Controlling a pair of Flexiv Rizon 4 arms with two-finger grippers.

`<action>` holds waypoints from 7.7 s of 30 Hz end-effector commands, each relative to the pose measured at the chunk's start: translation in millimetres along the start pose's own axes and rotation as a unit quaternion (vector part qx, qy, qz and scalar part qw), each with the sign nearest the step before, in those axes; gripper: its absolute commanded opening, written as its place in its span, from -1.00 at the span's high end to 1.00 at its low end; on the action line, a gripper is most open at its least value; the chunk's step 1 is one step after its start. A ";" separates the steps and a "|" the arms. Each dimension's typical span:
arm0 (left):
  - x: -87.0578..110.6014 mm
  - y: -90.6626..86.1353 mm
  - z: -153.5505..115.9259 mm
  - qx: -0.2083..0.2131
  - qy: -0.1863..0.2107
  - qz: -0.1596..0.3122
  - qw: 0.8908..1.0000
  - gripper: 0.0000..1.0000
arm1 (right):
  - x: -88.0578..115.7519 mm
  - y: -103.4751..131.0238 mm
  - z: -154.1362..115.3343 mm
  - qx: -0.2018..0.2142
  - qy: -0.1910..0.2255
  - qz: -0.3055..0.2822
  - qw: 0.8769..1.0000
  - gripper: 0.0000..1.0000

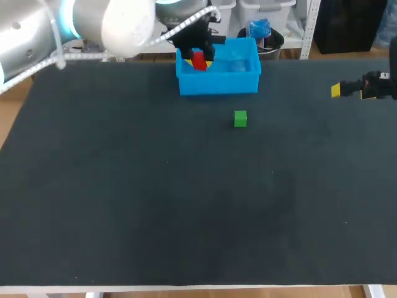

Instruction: Use the left arm to pick the red cube and place it into the blue plastic box first, then use the right arm to grasp the green cube and put it into the same blue plastic box after the first action is fully finished.

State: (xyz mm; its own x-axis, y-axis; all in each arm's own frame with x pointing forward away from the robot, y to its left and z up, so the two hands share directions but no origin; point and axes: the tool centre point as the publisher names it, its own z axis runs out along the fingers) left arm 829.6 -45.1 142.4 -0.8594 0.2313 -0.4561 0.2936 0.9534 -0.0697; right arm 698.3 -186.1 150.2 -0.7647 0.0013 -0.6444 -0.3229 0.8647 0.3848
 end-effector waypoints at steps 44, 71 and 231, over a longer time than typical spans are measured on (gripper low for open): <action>-62.1 18.3 25.8 0.120 -0.159 0.095 0.975 1.00 | -0.3 0.4 0.5 0.001 0.000 0.000 1.000 -1.00; -68.3 17.8 31.0 0.115 -0.162 0.104 0.975 1.00 | -0.3 0.4 0.5 0.001 0.000 0.000 1.000 -1.00; 149.9 127.8 -75.2 0.228 -0.198 0.177 0.937 -1.00 | -15.0 72.2 88.7 0.130 0.153 -0.054 0.978 -1.00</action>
State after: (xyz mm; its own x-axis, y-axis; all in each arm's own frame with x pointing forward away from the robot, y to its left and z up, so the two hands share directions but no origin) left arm 707.8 124.8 133.8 -0.4878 0.3532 -0.7983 0.7551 0.6296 -0.1829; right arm 737.9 -80.2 129.3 -0.8801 -0.2162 -0.4226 -0.3138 0.9330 0.1763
